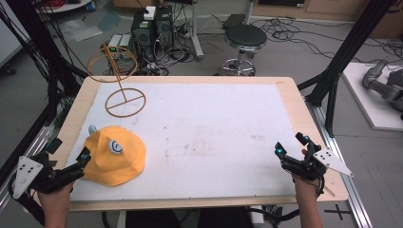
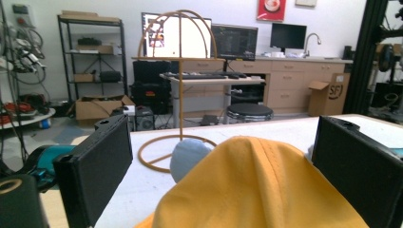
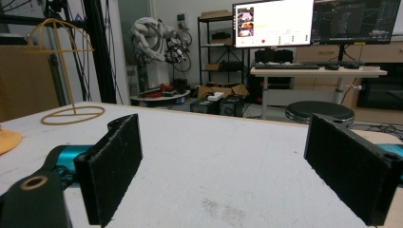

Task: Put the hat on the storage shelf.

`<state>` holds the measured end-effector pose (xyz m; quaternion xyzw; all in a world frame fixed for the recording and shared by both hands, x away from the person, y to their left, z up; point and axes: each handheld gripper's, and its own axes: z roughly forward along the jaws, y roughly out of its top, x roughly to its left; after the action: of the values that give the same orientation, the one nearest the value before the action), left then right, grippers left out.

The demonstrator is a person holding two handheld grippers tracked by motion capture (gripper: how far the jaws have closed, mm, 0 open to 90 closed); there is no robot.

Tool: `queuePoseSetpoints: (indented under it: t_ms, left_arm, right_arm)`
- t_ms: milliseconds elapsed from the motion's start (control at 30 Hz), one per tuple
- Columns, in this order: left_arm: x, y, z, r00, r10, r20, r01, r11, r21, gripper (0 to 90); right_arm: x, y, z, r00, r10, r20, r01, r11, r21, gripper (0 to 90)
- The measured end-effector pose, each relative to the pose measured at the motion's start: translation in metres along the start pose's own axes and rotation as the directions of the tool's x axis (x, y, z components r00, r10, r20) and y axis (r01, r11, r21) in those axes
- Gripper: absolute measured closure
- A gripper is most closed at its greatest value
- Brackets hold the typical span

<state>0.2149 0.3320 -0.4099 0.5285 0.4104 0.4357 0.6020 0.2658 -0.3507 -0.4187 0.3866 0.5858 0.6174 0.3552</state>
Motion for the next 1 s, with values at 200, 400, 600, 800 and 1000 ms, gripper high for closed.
queuePoseSetpoints:
  t_ms: [200, 400, 600, 800, 1000]
  left_arm:
    - [-0.001, 0.001, -0.001, 1.0, 0.005, -0.003, -0.005, 1.0, -0.003, 6.6]
    - [-0.002, 0.0, 0.001, 1.0, 0.004, 0.002, -0.004, 1.0, 0.006, 6.6]
    - [-0.007, -0.005, 0.008, 0.9988, 0.026, 0.042, -0.029, 0.9974, 0.067, 8.6]
    - [-0.008, -0.01, 0.014, 0.9958, 0.014, 0.091, -0.027, 0.9892, 0.144, 15.2]
    - [-0.01, -0.015, 0.02, 0.9895, 0.003, 0.144, -0.035, 0.9749, 0.22, 19.7]
  right_arm:
    - [0.0, 0.0, 0.001, 1.0, 0.003, -0.005, -0.003, 1.0, -0.006, 12.2]
    - [0.002, 0.0, 0.002, 0.9999, 0.002, -0.01, -0.002, 1.0, -0.001, 12.2]
    - [0.0, 0.0, 0.001, 1.0, 0.001, -0.006, -0.001, 1.0, -0.007, 12.1]
    - [0.001, -0.001, 0.002, 0.9999, -0.002, -0.014, 0.002, 1.0, -0.006, 12.2]
    - [0.001, -0.001, 0.002, 0.9999, 0.0, -0.012, 0.0, 1.0, -0.002, 12.2]
